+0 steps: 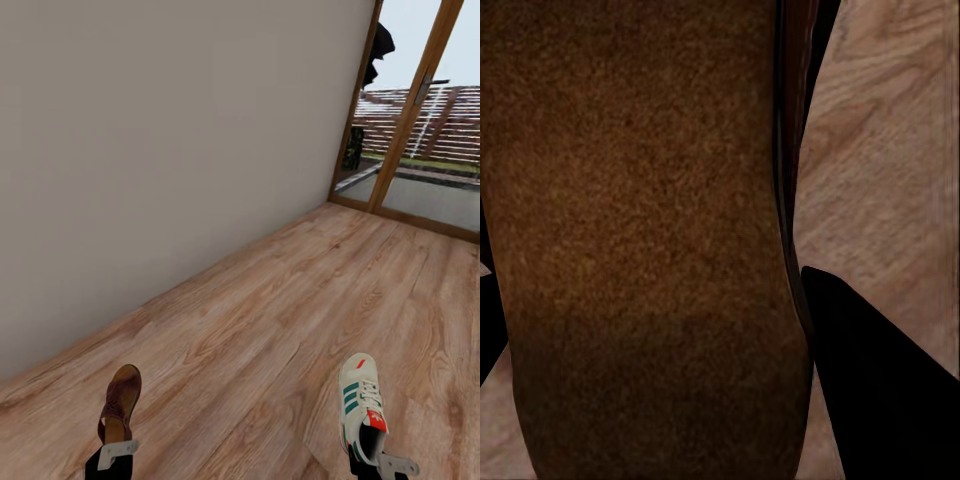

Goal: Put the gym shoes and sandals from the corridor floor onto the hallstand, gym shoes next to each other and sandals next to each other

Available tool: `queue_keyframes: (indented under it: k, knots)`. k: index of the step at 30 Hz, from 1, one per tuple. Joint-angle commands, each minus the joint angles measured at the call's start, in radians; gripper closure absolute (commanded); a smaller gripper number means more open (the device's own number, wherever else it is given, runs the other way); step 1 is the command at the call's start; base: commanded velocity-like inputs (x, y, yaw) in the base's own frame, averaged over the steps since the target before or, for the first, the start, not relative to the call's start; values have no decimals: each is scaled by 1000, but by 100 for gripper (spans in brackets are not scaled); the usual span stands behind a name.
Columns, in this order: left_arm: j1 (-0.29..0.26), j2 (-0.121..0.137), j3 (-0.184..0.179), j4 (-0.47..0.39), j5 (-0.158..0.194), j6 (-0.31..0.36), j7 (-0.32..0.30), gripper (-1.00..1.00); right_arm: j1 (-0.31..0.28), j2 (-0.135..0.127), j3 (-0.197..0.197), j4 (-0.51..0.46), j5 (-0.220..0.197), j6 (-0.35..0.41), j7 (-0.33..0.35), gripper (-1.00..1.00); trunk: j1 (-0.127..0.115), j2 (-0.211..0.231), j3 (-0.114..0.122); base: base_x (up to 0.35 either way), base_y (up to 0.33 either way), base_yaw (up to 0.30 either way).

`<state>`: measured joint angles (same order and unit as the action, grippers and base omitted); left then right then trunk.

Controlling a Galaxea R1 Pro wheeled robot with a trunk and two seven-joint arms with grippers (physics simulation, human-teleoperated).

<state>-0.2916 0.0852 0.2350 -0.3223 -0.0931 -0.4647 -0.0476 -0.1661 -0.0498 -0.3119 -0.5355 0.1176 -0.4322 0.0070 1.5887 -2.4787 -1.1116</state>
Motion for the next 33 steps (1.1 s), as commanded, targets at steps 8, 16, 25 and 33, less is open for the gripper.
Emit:
queue_keyframes:
  k: [8, 16, 25, 33]
  knots:
    - [-1, -2, 9, 0, -11, -3, -6, 100, -1, 1, -6, 2, 10, -3, 1, 100, 0, 0, -1, 221, 0, -268]
    - [-1, -2, 9, 0, -11, -3, -6, 100, -1, 2, -6, 2, 9, -3, -1, 100, 0, 0, -1, 333, 0, -71]
    - [-1, -2, 9, 0, -10, -3, -6, 100, -1, 2, -6, 2, 9, -2, -2, 100, 0, 0, -1, 337, 0, -237]
    - [0, -2, 9, 0, -10, -3, -5, 100, -1, 2, -6, 2, 10, -2, -1, 100, 0, 0, -1, 338, 0, -266]
